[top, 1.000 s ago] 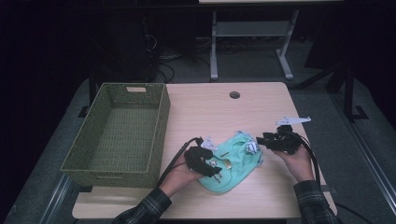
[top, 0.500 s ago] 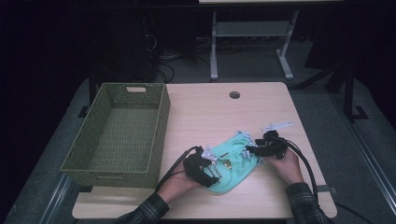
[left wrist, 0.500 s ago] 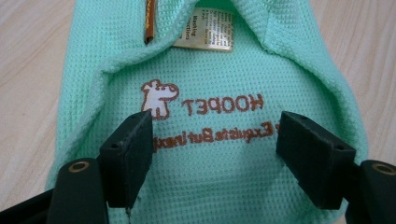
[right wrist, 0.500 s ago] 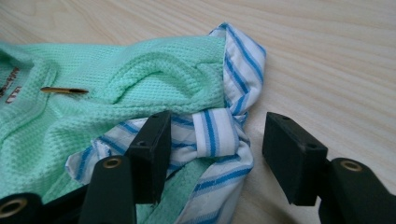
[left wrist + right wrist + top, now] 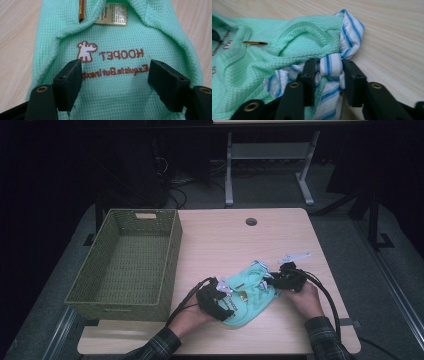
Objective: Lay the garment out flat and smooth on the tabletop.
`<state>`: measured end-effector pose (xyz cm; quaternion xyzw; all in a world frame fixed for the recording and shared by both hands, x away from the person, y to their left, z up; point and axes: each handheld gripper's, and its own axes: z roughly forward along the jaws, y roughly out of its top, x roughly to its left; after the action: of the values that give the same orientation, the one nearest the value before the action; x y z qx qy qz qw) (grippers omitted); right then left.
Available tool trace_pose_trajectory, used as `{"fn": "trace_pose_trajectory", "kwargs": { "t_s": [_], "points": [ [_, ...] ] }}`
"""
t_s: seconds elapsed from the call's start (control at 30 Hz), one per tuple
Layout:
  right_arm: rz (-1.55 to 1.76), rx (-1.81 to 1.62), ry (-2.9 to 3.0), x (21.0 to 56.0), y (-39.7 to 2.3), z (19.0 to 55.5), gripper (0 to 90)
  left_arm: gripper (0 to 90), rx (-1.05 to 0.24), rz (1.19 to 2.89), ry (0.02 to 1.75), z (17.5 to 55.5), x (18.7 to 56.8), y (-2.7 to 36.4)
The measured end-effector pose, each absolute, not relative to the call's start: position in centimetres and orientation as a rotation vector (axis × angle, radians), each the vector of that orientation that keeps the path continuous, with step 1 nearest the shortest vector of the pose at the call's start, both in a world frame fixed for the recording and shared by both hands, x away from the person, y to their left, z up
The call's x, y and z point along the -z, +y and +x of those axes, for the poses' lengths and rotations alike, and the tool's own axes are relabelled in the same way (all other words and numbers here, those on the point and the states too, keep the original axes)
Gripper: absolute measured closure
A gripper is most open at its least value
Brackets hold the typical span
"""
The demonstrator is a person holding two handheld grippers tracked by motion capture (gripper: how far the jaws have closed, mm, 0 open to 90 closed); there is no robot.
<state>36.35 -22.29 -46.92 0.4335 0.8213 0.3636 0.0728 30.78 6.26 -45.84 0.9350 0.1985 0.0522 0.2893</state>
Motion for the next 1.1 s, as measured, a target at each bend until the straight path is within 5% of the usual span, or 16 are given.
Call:
{"fn": "trace_pose_trajectory", "kwargs": {
  "t_s": [0.2,1.1],
  "points": [
    [1.315,-1.104,2.493,46.9,-22.1,36.3,77.9,26.0,-0.141,2.499,0.528,30.8,45.8,6.2],
    [1.284,-1.074,2.363,43.5,-25.0,35.5,78.8,26.1,-0.144,2.499,0.537,30.9,45.6,6.5]
  ]
}}
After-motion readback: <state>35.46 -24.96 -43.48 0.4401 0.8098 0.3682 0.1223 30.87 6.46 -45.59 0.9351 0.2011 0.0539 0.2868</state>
